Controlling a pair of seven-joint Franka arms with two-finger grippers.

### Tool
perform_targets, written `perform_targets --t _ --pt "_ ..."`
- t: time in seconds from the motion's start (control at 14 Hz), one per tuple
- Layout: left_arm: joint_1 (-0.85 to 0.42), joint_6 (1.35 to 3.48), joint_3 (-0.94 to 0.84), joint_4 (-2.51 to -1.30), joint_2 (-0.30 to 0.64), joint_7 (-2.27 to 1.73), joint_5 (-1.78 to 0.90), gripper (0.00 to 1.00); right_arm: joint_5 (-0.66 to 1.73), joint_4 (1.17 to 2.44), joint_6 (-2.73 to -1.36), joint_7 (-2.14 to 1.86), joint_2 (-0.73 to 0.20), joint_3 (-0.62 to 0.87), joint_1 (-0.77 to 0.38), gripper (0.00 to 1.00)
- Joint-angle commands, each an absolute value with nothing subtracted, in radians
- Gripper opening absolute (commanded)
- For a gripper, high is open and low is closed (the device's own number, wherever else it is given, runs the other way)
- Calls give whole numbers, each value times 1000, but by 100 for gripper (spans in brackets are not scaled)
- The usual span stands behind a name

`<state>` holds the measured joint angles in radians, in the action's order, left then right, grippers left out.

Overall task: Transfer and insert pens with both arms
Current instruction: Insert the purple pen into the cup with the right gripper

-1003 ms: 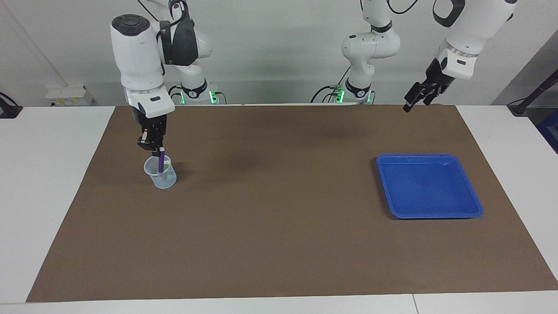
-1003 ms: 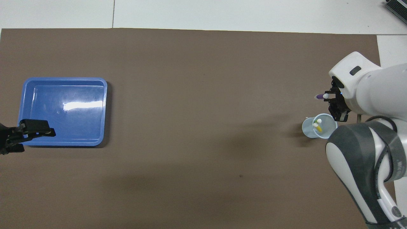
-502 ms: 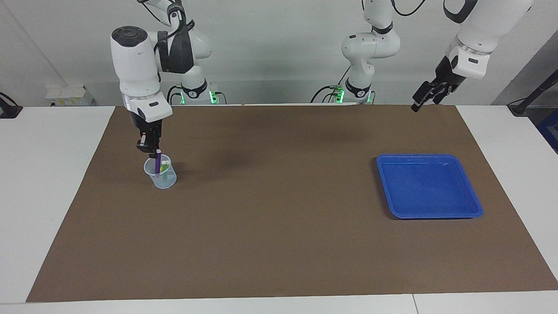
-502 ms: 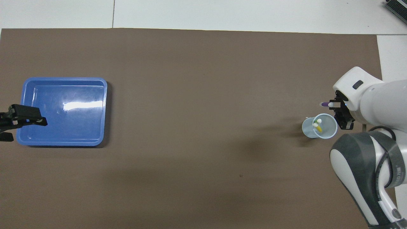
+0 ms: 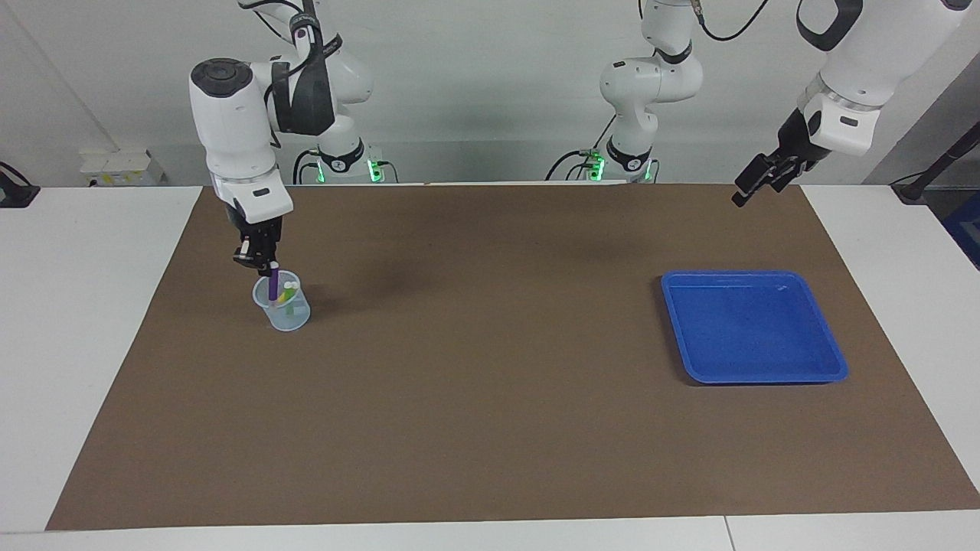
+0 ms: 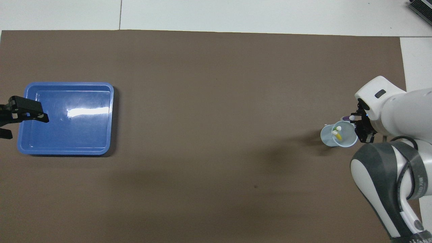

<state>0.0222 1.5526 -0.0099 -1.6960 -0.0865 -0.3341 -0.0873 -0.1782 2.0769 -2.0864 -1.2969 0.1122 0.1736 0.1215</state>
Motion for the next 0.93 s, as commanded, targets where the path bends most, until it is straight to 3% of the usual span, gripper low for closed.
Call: perform_targets --t 0.0,0.36,0.86 --pt "18 1554 -14 -1666 -60 -322 -60 100 -181 2114 -2076 -1279 153 184 137 0" --pt "15 1653 -14 -1739 -60 -321 -60 100 -179 2117 -2062 -1262 152 184 143 0" --pt "14 1618 -17 -1703 -60 -322 -43 100 -179 2138 -2085 -1198 140 186 137 0"
